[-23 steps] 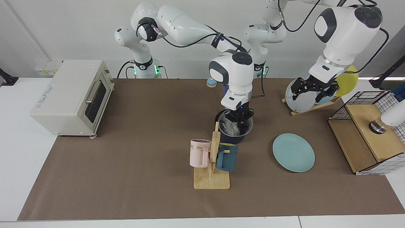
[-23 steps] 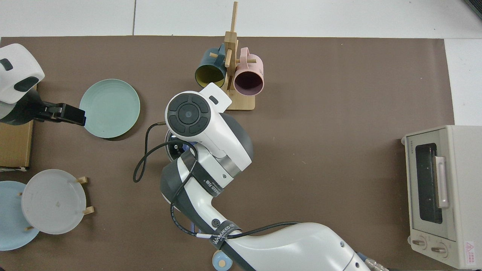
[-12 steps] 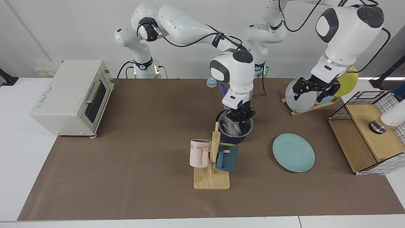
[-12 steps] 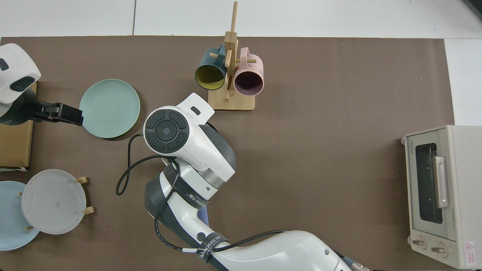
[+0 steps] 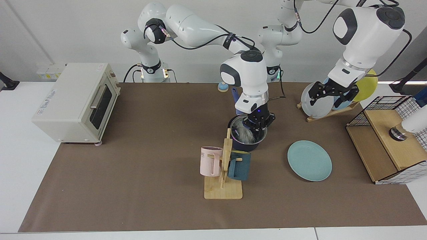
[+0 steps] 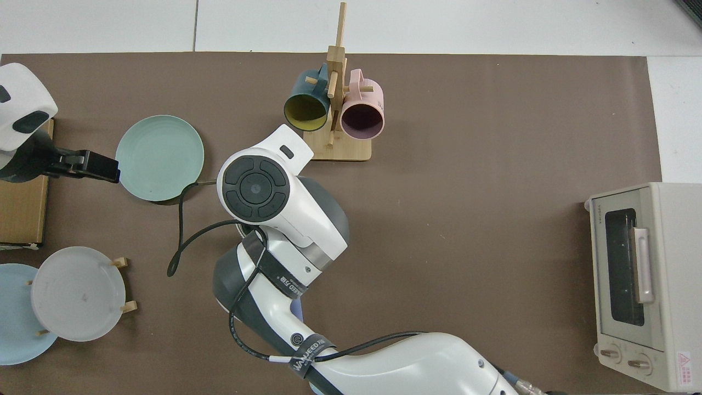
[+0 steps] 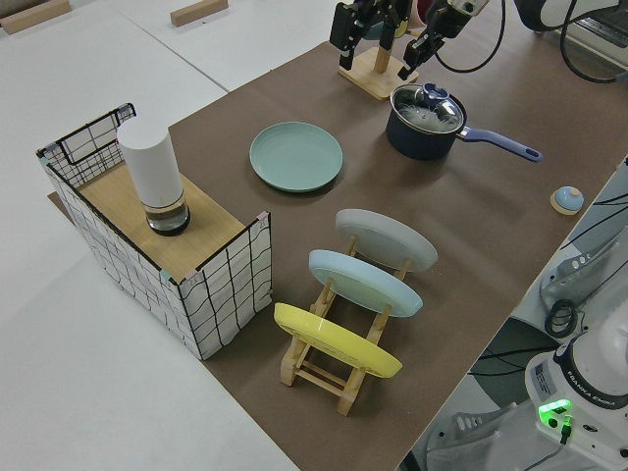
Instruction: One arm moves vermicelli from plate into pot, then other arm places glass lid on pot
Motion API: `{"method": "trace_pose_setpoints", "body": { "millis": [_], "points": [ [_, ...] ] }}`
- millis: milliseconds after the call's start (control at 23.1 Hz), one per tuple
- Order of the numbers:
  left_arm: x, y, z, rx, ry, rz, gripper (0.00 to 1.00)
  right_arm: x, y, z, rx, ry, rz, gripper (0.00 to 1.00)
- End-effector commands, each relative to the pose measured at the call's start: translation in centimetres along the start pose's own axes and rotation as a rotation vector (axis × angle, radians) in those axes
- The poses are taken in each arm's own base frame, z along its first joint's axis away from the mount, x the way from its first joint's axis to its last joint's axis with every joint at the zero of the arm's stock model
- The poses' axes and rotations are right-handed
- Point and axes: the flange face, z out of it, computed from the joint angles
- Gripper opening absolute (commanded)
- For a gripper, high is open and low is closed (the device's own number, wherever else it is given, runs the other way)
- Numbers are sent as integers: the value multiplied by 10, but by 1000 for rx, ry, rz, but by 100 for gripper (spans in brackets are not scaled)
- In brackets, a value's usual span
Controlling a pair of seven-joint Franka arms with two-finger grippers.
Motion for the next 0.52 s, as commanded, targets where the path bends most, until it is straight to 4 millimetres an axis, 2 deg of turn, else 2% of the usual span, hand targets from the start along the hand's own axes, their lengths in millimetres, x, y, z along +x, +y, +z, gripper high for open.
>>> {"method": "trace_pose_setpoints", "body": {
  "millis": [0,216,476],
  "points": [
    [-8,-2,-2,-17,-9,-2,100,-2,-9,6,50,-17,69,0],
    [-9,-3,-3,-17,-11,-3,100,-16,-13,9,9,-80,86,0],
    [-10,-1,-5,-17,-8,-1,100,-18,-13,14,1,-79,78,0]
  ]
}}
